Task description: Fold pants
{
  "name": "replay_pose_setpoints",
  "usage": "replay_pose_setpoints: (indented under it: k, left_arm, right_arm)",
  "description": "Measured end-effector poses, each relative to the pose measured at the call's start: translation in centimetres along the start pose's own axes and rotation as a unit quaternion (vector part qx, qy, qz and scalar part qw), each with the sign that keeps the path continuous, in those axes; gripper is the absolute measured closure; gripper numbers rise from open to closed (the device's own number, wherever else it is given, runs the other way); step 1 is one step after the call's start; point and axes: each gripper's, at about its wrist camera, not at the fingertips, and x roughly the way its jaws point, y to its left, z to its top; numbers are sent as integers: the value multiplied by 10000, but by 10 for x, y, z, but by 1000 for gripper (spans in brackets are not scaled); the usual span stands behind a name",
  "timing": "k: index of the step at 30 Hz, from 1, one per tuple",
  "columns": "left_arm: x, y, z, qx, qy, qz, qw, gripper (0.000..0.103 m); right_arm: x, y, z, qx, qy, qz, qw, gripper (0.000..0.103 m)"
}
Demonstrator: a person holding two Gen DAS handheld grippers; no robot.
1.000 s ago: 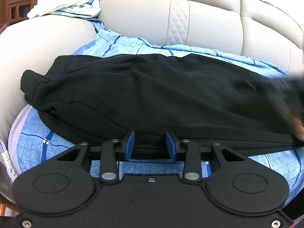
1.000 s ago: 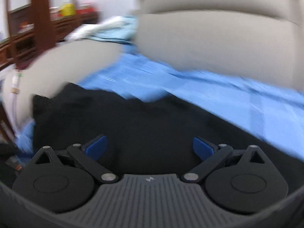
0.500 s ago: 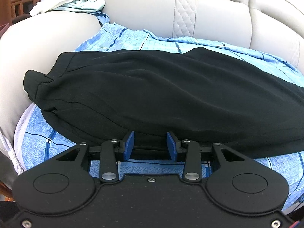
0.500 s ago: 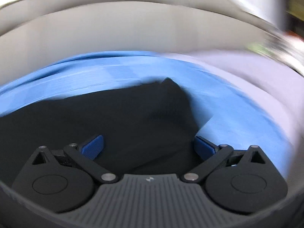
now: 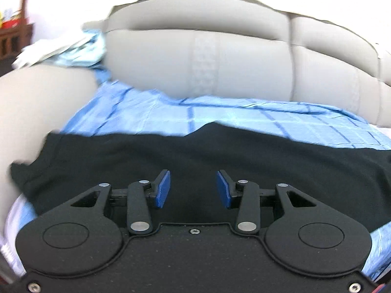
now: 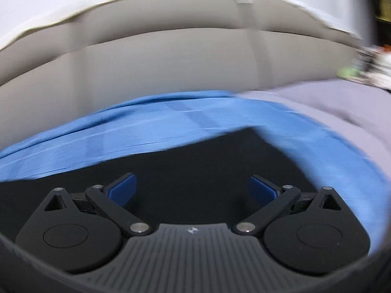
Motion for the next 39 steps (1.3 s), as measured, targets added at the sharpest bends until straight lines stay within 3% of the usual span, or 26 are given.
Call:
replay_pose_setpoints:
  k: [4,6,8,10,12,15,18,27,31,33,39]
  left_arm:
    - [47,-32,10,-19,-117,-112,9999,64]
    - [68,-41,16,-124,-384,-229,9989,64]
    - [88,-45,24,-192,-414,-269,9986,64]
    - [112,-46,32,-205,-222,-193,9994,64]
    - [137,-45,34,-164,64,55,9998,64]
    - [159,-38,26,-277,318,309,9986,64]
    - [159,-34,14,-194,69,318,9993,62]
    - [156,-38,13,-80,21,389,9992,59]
    - [156,-40,13,-37,-2,445,9990,57]
    - [156,-40,12,-36,-11,481,9988,56]
    - [155,-40,12,-33,-36,525,9986,53]
  right_arm:
    - [9,92,-9,-666,10,997,9928,0]
    - [11,136,-14,-1048,105,1512,9829,0]
    - [13,174,-20,-1472,257,1940,9696,7]
    - [19,200,-24,-1807,432,2088,9601,10]
    - [31,213,-28,-2041,539,1977,9573,9]
    - [44,207,-26,-1923,435,1840,9629,2]
    - [53,193,-21,-1635,492,1629,9717,1]
    - [72,150,-4,-1588,445,1062,9806,0]
    - [88,128,10,-1546,490,249,9864,0]
    - [87,115,23,-1297,565,97,9899,1]
    - [23,72,32,-667,-142,430,9967,0]
